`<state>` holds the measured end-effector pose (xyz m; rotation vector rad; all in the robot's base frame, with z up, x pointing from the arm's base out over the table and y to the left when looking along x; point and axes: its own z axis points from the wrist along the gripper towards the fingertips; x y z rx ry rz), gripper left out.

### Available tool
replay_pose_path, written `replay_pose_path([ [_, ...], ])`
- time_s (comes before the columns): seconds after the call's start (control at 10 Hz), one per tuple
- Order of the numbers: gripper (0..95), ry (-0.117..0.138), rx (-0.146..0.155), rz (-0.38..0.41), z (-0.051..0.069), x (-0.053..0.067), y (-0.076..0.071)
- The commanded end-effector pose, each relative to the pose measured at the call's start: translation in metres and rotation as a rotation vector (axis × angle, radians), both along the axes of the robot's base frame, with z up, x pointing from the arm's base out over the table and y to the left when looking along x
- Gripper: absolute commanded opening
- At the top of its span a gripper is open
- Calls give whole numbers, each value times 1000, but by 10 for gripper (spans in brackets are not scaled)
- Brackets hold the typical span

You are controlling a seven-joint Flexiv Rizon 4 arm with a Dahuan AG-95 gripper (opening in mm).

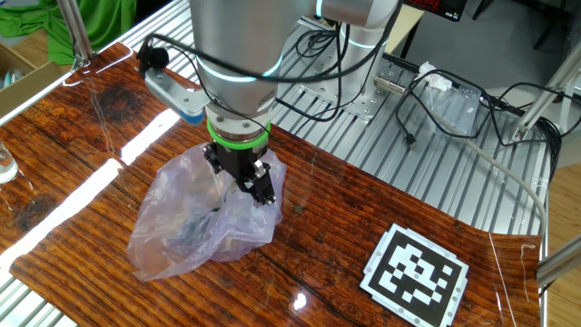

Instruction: Pick up a bag of things

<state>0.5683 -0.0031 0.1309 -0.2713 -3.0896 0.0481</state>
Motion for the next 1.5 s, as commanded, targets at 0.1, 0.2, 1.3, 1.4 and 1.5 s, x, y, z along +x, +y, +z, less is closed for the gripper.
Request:
replay_pose_path([
  [0.1, 950, 3, 3, -6, -3, 0, 1],
  [0.2, 950, 2, 4, -10, -6, 1, 3],
  [1.3, 950, -34, 8, 75, -24, 2, 0],
  [1.4, 950, -38, 5, 95, -26, 2, -3],
  [1.5, 950, -51, 4, 115, -30, 1, -9],
])
